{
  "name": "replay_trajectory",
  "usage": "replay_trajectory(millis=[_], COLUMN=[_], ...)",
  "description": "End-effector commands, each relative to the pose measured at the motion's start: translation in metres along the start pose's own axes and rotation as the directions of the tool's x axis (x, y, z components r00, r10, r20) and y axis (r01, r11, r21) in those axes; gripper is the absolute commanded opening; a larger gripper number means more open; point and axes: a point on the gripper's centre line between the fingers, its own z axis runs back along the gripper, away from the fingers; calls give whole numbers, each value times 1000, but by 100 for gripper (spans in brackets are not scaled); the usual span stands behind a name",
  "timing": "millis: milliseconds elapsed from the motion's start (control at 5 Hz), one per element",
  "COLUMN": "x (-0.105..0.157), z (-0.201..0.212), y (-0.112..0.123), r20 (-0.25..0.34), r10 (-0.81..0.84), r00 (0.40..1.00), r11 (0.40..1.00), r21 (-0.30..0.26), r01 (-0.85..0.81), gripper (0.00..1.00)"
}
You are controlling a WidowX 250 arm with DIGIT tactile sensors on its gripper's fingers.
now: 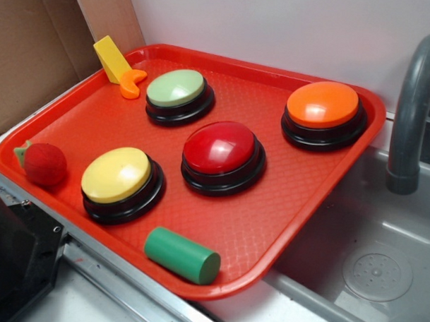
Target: Push the yellow button.
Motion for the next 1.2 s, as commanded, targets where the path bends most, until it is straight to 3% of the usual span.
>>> replay_trajectory(millis=[0, 200, 400, 600, 800, 1000], x=[0, 8, 7, 9, 17, 40], z=[0, -51, -97, -128, -168, -196], y=[0, 16, 27, 25, 20, 6], r20=[0, -120, 23, 156, 114, 29], r10=[0, -141, -240, -316, -291, -333], r00=[1000, 983, 970, 936, 950, 942], r11=[1000, 983, 959, 942, 954, 942], r21=[0, 98, 161, 170, 109, 44], r01=[0, 153, 233, 290, 279, 332], gripper=[100, 100, 100, 100, 100, 100])
